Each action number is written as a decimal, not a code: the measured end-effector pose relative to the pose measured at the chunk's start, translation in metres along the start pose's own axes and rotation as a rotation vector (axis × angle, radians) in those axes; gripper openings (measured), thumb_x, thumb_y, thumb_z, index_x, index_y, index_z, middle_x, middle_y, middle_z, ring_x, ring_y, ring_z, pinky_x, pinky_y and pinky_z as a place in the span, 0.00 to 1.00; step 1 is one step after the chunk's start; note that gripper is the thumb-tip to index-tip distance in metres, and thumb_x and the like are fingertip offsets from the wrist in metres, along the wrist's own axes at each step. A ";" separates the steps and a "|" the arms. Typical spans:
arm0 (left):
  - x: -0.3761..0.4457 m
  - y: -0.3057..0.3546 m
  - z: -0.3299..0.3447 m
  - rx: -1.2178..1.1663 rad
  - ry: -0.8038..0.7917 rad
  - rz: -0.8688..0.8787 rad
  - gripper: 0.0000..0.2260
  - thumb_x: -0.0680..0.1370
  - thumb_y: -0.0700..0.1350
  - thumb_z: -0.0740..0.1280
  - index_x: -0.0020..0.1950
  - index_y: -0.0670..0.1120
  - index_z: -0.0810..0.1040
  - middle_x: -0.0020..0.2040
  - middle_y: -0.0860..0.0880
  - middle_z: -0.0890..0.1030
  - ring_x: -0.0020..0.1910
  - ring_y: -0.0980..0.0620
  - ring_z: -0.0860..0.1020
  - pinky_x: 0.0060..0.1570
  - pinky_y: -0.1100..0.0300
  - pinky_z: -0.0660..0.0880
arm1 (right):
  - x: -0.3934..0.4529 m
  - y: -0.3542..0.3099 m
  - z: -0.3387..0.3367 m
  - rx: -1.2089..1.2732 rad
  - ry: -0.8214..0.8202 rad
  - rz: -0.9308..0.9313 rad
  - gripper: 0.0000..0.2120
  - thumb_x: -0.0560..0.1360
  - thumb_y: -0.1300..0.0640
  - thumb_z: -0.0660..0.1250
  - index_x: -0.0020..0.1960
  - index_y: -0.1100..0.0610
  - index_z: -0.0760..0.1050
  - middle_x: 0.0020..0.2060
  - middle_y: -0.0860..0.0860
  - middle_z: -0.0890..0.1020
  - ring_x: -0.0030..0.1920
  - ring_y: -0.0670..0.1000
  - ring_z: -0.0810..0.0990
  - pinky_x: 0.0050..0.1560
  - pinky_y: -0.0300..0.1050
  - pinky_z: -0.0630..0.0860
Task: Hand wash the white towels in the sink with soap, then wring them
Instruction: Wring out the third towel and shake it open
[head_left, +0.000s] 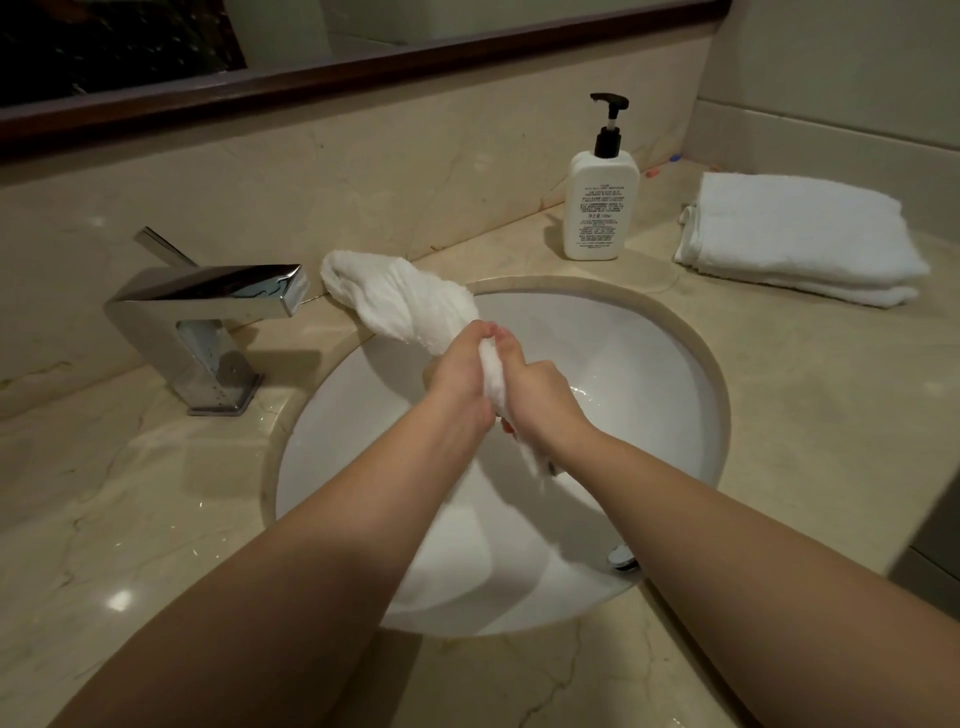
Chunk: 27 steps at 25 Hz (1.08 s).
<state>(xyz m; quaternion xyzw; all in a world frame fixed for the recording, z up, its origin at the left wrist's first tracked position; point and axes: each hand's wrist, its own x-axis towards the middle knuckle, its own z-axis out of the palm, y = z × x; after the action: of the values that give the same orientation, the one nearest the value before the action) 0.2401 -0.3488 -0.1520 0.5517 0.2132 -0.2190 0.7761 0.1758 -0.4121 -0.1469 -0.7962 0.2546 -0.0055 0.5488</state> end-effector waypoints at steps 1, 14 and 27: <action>0.000 -0.006 0.003 -0.028 -0.010 -0.016 0.40 0.49 0.60 0.78 0.59 0.44 0.81 0.46 0.47 0.83 0.39 0.48 0.84 0.31 0.58 0.78 | -0.001 -0.001 -0.003 -0.021 0.019 -0.009 0.37 0.80 0.30 0.48 0.37 0.60 0.76 0.34 0.56 0.82 0.34 0.54 0.80 0.36 0.45 0.71; -0.032 0.023 0.011 -0.268 -0.377 0.014 0.08 0.78 0.40 0.61 0.39 0.41 0.73 0.32 0.47 0.76 0.29 0.52 0.78 0.34 0.61 0.80 | 0.021 0.004 -0.029 0.493 -0.040 0.304 0.35 0.79 0.30 0.53 0.57 0.59 0.80 0.45 0.55 0.86 0.46 0.55 0.84 0.50 0.48 0.79; 0.007 0.030 -0.007 0.190 -0.195 0.145 0.38 0.52 0.47 0.76 0.62 0.39 0.78 0.43 0.44 0.84 0.38 0.45 0.83 0.42 0.52 0.80 | 0.005 -0.015 -0.034 0.559 -0.593 0.285 0.28 0.78 0.31 0.55 0.52 0.56 0.76 0.32 0.54 0.77 0.22 0.43 0.72 0.17 0.31 0.65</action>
<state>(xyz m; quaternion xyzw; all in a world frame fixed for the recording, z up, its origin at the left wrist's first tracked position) 0.2626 -0.3339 -0.1350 0.6128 0.0744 -0.2342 0.7511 0.1760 -0.4400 -0.1219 -0.5411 0.1821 0.2306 0.7880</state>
